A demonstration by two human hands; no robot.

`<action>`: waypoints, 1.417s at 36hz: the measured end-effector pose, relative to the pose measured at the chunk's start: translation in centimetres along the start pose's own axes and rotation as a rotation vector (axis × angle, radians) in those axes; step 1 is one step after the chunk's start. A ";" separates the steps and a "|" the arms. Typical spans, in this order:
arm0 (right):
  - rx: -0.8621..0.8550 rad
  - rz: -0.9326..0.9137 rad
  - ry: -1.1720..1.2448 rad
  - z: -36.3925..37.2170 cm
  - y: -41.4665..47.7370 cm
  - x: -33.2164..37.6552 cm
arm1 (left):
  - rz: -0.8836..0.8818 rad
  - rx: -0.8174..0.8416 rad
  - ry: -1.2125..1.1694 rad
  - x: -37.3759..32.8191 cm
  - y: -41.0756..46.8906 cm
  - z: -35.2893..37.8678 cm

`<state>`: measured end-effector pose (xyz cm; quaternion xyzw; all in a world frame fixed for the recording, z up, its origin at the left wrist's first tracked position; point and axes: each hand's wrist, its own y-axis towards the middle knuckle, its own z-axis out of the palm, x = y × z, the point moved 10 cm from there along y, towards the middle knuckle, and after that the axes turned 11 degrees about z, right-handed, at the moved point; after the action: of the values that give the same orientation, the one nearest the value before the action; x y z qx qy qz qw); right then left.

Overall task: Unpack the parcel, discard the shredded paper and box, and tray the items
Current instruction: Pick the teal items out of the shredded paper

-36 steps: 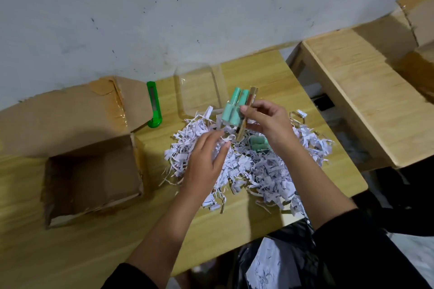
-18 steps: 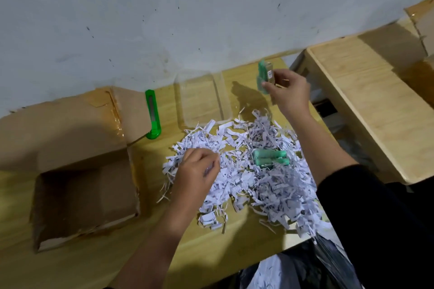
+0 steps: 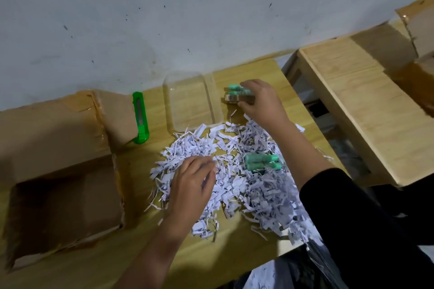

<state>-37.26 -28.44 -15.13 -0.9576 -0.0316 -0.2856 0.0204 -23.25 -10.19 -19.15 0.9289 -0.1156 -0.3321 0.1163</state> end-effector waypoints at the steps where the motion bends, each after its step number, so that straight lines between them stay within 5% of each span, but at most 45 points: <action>1: 0.011 -0.007 0.042 -0.6 -0.8 0.0 | -0.010 -0.002 -0.010 0.1 0.0 0.0; 5: 0.291 0.011 0.170 -0.9 -5.1 -0.9 | -0.043 -0.015 -0.052 0.5 0.1 0.1; 12: 0.563 0.016 -0.094 1.3 -11.5 -3.4 | -0.066 -0.023 -0.020 0.6 0.0 0.1; 33: 0.308 0.031 -0.313 2.3 -11.3 -2.2 | -0.076 0.074 -0.028 0.0 -0.9 0.6; 51: -0.156 0.136 0.391 -8.2 -10.3 -2.5 | -0.086 0.087 0.003 0.0 -0.6 0.9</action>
<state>-44.57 -18.77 -9.44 -0.8827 0.0596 -0.4652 -0.0286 -23.76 -9.73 -20.04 0.9377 -0.0897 -0.3301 0.0617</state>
